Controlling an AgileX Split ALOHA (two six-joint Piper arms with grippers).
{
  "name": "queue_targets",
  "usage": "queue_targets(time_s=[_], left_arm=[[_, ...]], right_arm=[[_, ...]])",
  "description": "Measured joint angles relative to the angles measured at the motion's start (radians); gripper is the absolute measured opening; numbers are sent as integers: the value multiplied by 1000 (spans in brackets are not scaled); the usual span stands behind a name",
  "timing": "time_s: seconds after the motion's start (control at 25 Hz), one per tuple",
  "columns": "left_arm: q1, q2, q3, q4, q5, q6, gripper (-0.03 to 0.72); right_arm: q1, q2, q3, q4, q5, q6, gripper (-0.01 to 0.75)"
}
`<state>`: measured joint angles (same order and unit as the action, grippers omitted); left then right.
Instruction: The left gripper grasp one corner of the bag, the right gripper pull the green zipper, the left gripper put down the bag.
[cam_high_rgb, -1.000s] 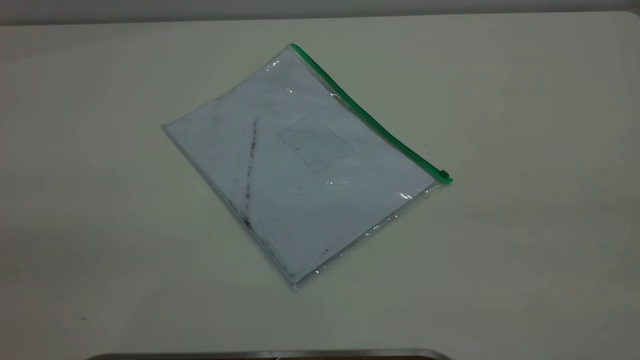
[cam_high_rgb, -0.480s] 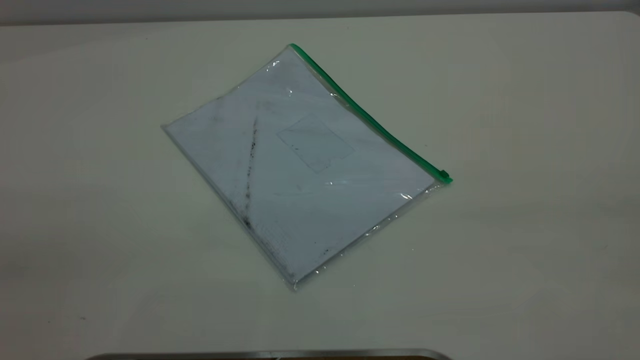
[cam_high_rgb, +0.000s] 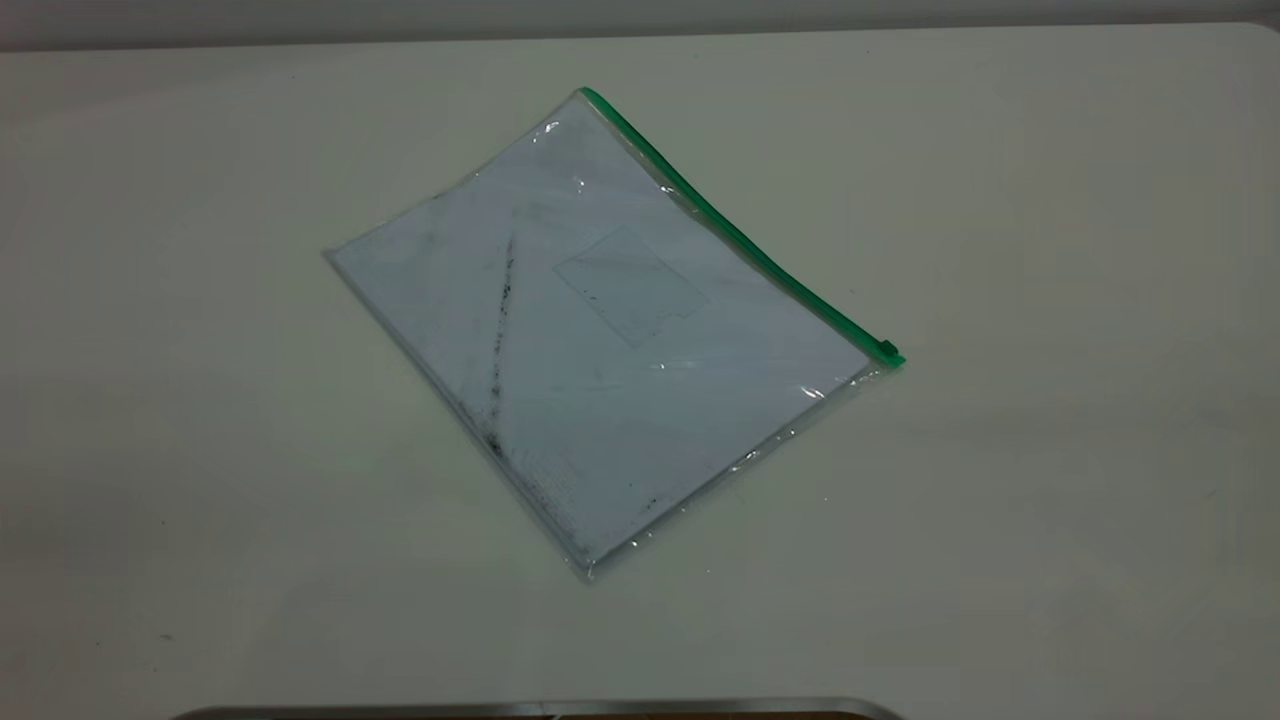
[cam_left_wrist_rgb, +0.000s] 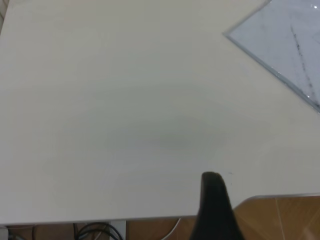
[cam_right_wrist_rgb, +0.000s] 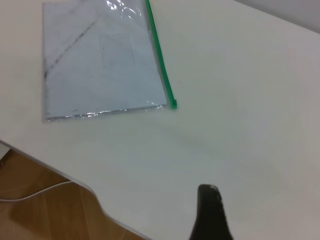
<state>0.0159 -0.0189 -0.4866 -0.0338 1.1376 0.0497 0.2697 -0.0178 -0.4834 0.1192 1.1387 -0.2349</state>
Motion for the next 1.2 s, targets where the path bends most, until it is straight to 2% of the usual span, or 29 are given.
queue_targets(time_s=[0.12,0.32,0.48,0.84,1.2], left_arm=[[0,0,0,0,0,0,590],[0,0,0,0,0,0,590],[0,0,0,0,0,0,590],[0,0,0,0,0,0,590],[0,0,0,0,0,1,590]], right_arm=[[-39,0,0,1,0,0,578],[-234,0,0,1,0,0,578],[-346,0,0,2,0,2,578],[-363,0,0,-80,-1,125,578],[-363,0,0,-88,-4,137,578]])
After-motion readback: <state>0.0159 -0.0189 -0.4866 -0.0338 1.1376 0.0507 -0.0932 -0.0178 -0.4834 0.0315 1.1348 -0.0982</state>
